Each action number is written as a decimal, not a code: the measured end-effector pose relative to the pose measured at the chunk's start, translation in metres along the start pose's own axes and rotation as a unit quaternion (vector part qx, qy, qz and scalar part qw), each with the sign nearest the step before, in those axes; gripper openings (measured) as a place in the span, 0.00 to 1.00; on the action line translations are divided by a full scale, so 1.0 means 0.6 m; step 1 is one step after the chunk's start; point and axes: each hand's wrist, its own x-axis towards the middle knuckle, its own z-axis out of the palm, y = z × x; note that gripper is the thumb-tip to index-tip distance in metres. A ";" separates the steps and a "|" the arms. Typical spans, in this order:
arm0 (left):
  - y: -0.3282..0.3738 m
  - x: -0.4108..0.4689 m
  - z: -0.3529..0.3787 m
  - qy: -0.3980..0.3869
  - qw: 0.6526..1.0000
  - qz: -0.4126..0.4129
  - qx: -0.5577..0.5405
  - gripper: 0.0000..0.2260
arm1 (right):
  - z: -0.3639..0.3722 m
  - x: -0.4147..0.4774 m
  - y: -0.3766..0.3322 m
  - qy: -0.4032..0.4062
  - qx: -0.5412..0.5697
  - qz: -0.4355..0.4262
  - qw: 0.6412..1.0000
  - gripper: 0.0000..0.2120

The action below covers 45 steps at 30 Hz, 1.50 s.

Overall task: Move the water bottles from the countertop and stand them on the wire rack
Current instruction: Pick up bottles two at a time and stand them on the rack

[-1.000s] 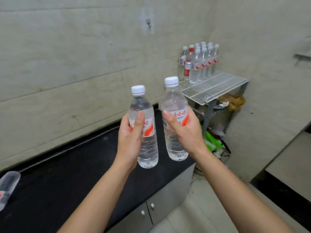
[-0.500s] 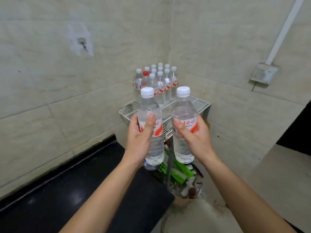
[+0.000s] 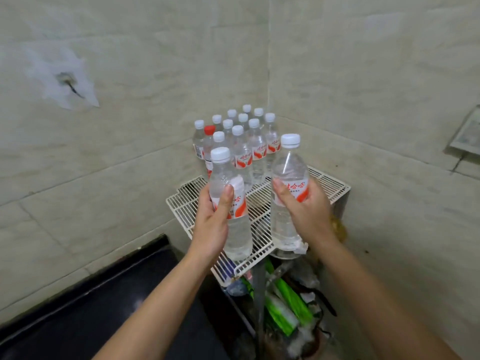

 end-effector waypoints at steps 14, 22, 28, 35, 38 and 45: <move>-0.108 0.171 0.097 0.133 0.986 -0.032 0.099 0.23 | 0.054 0.285 0.129 -0.280 -0.057 -0.063 0.956 0.37; -0.165 0.161 0.067 0.066 0.969 -0.055 0.231 0.36 | 0.033 0.281 0.194 -0.408 -0.040 -0.004 0.912 0.34; -0.223 0.139 0.063 0.073 0.934 -0.171 0.306 0.30 | 0.021 0.287 0.238 -0.427 -0.167 0.033 0.888 0.39; -0.241 0.156 0.060 0.099 0.933 -0.133 0.321 0.25 | 0.058 0.285 0.260 -0.372 -0.183 0.008 0.910 0.30; -0.246 0.165 0.061 0.103 0.934 -0.126 0.318 0.24 | 0.075 0.286 0.262 -0.360 -0.202 -0.001 0.911 0.28; -0.251 0.170 0.057 0.089 0.921 -0.136 0.354 0.32 | 0.089 0.290 0.255 -0.378 -0.234 0.020 0.896 0.28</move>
